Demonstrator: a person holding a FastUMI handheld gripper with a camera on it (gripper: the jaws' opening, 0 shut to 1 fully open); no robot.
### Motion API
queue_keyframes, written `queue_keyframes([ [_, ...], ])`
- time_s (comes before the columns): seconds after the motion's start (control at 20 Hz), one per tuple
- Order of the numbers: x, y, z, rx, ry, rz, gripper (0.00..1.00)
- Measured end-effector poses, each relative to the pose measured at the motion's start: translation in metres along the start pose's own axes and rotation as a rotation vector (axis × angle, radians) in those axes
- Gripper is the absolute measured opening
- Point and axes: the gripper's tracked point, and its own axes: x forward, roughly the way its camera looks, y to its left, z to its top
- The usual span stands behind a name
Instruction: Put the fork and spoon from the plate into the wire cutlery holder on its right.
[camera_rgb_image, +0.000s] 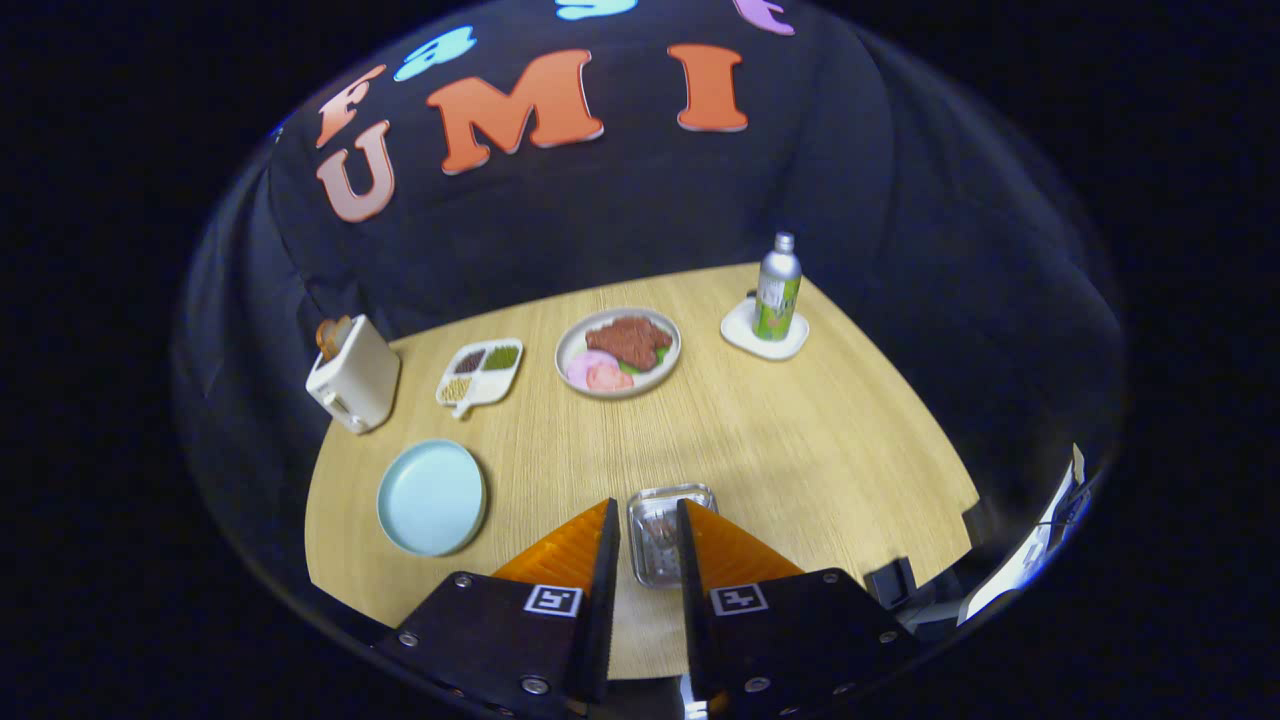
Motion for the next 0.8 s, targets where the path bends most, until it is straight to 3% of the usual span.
queue_keyframes([
  [0.2,-0.027,0.007,0.071,-0.036,-0.269,-0.012,0.62],
  [0.4,-0.06,0.017,0.125,-0.065,-0.463,-0.015,0.79],
  [0.8,-0.116,0.055,0.2,-0.109,-0.732,0.011,0.87],
])
